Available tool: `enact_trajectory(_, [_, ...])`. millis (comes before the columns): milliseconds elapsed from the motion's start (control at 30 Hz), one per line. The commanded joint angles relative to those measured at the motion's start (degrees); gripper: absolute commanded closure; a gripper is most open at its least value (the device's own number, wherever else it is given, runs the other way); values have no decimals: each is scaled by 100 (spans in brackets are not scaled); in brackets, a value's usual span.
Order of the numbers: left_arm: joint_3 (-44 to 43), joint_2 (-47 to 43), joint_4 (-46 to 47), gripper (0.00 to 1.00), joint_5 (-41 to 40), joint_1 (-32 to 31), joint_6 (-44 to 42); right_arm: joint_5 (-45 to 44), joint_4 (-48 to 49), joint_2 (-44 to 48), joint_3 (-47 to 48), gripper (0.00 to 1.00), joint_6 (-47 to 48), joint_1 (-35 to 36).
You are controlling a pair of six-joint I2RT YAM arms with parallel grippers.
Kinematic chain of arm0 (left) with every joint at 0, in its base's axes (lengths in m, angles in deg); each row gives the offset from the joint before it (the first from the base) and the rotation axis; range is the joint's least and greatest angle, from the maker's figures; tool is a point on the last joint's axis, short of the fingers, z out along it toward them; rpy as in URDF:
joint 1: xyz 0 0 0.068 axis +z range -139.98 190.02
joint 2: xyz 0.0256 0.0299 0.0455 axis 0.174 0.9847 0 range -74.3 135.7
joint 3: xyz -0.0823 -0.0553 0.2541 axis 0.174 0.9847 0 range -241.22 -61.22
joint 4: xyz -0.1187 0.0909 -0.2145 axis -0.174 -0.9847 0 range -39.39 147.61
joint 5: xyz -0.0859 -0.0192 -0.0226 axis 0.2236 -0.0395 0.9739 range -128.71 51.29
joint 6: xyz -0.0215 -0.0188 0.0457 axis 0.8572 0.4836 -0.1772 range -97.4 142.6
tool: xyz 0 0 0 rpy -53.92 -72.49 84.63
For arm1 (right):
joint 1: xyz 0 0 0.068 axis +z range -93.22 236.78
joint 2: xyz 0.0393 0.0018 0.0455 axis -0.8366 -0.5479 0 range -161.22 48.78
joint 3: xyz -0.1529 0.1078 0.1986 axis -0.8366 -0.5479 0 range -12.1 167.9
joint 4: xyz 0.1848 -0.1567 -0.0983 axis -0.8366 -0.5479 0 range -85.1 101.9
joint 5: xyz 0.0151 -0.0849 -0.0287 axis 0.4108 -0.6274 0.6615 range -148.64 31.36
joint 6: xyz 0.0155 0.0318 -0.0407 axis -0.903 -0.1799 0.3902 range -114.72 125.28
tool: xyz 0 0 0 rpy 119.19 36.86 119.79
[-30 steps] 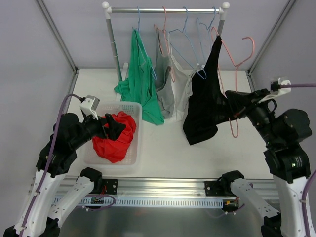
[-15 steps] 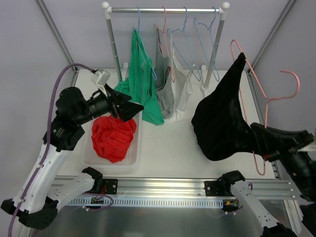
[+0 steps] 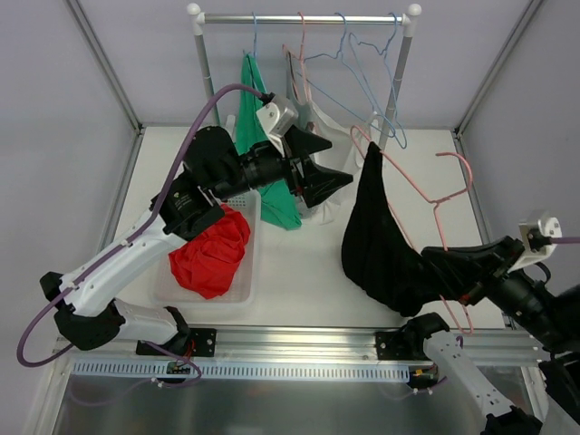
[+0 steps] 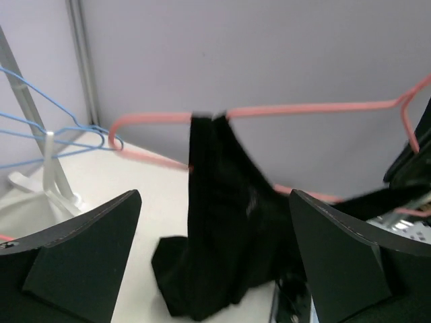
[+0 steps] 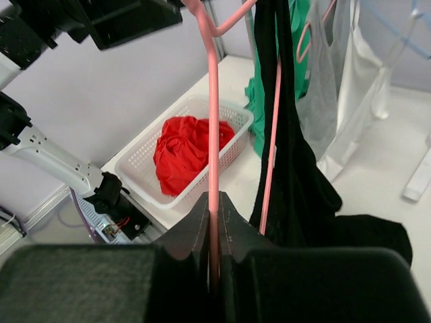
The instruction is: Remove the tank top from the hanger
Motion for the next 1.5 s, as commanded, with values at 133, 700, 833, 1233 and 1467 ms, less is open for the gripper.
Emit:
enact_trajectory(133, [-350,681,758,19,-813,-73,-514,514,587,-217,-306,100,-254,33])
enact_trajectory(700, [19,717,828,100,-1436,-73,-408,532,860,-331,-622,100,-122,33])
enact_trajectory(833, [326,244,820,100,-2937,-73,-251,1048,807,-296,-868,100,387,33])
enact_trajectory(1233, [1170,-759,-190,100,-5147,454,408,2579,974,3,-1062,100,1214,42])
enact_trajectory(1467, [1723,-1111,-105,100,-1651,727,418,1686,3280,538,-2313,100,6,42])
